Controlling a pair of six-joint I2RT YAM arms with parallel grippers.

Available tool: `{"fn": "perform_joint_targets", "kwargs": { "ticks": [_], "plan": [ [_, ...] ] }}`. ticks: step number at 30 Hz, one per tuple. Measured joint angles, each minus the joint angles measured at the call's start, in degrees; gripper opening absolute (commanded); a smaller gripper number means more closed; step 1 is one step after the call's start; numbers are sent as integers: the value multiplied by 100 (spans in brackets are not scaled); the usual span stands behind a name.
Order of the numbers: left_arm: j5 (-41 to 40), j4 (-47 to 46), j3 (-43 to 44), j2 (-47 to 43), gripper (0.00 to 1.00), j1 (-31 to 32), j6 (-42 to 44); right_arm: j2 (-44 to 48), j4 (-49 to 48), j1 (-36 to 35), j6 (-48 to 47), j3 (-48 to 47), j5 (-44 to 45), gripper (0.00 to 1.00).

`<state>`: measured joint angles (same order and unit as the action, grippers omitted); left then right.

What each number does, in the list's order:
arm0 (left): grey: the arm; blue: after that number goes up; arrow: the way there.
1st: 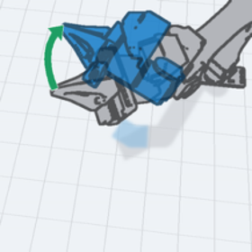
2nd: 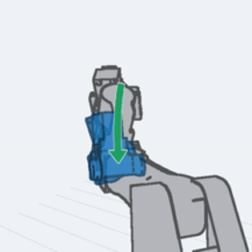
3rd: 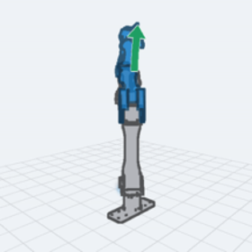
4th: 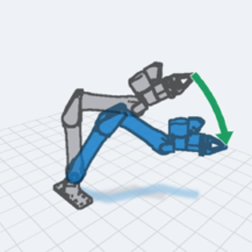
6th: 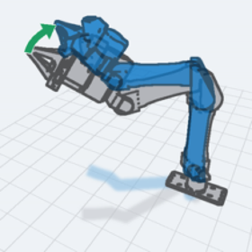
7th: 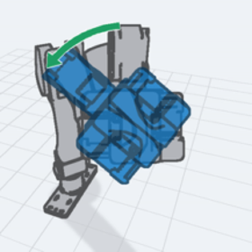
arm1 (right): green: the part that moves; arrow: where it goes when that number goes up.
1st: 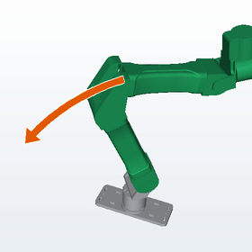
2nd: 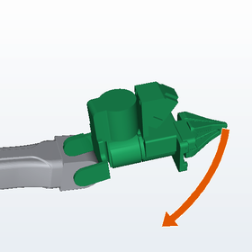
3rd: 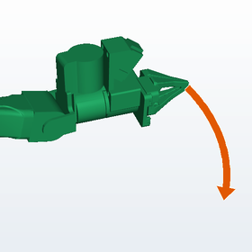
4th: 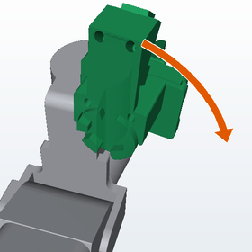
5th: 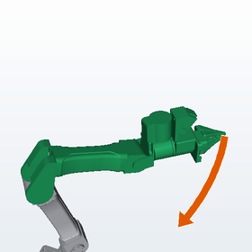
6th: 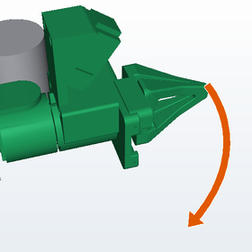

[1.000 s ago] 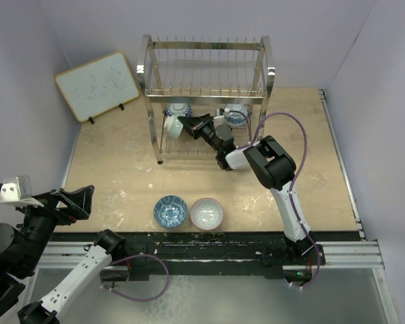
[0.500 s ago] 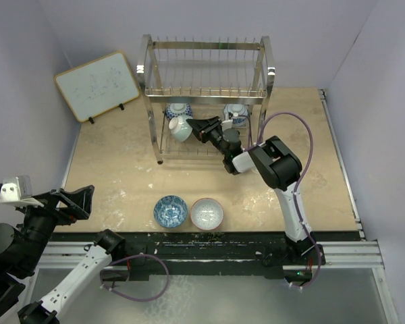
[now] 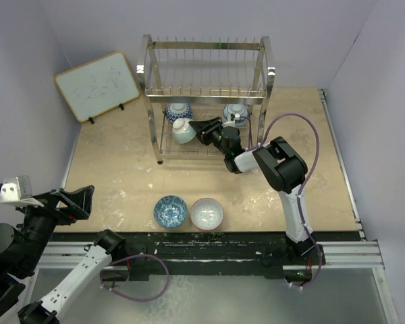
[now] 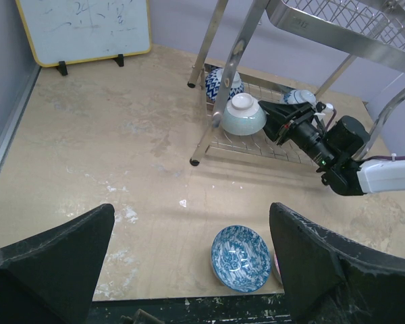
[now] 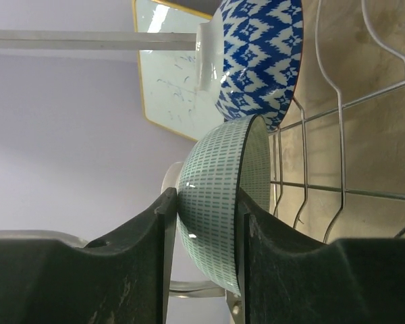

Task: Load the bowls into the dish rack

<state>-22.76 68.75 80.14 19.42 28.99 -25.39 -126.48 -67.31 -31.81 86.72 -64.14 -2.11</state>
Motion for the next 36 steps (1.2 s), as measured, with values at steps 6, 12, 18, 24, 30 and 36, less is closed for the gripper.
{"fn": "perform_joint_targets", "kwargs": {
  "ticks": [6, 12, 18, 24, 30, 36],
  "plan": [
    [0, 0, 0, 0, 99, 0, -2, 286, 645, -2, -188, 0, 177, 40],
    [2, -2, -35, 0, 99, 0, -2, 490, 1231, -2, -409, -35, 348, 46],
    [2, -2, -37, 0, 99, 0, -2, 516, 1659, 4, -614, -133, 487, 53],
    [2, -2, -37, -2, 99, 0, -4, 584, 2184, 2, -922, -136, 726, 59],
    [2, -4, -72, -15, 99, 0, -7, 767, 2586, 2, -1209, -142, 927, 70],
    [4, -4, -125, -20, 99, 0, -7, 1023, 3178, 4, -1622, -291, 1215, 75]
  ]
}}
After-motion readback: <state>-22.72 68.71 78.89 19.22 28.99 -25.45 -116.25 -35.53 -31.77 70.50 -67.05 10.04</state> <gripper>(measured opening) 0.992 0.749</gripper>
